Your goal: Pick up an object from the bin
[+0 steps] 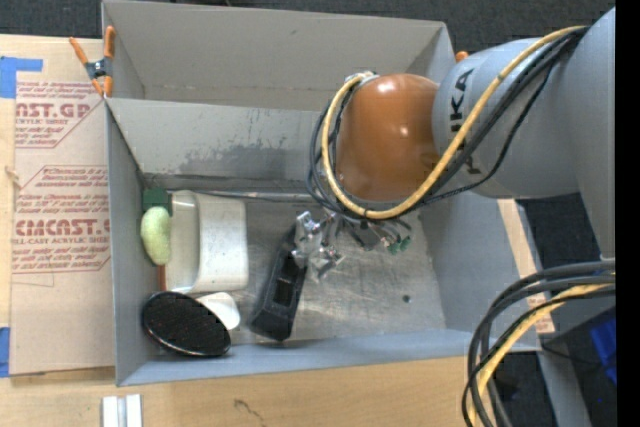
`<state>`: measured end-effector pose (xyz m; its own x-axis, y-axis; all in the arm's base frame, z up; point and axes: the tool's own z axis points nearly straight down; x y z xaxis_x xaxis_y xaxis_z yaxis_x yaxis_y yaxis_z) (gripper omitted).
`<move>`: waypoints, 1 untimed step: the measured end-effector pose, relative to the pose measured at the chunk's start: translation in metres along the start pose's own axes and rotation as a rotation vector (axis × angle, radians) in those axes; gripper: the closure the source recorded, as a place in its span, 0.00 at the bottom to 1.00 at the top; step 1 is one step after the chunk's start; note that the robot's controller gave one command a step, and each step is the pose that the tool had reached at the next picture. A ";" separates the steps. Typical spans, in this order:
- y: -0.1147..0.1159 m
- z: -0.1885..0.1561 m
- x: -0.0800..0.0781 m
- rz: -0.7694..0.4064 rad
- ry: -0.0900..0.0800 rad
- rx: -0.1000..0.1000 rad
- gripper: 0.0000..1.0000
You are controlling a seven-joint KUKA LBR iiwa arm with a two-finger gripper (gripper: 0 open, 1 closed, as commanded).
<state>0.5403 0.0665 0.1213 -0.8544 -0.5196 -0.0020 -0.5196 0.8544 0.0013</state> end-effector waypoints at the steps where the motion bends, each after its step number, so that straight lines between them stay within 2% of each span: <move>1: 0.035 -0.039 -0.028 0.015 -0.002 0.001 0.00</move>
Offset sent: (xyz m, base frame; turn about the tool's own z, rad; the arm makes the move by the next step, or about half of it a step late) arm 0.0000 0.0000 0.0000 0.0000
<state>0.5458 0.1104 0.1609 -0.8621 -0.5067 -0.0037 -0.5067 0.8621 0.0005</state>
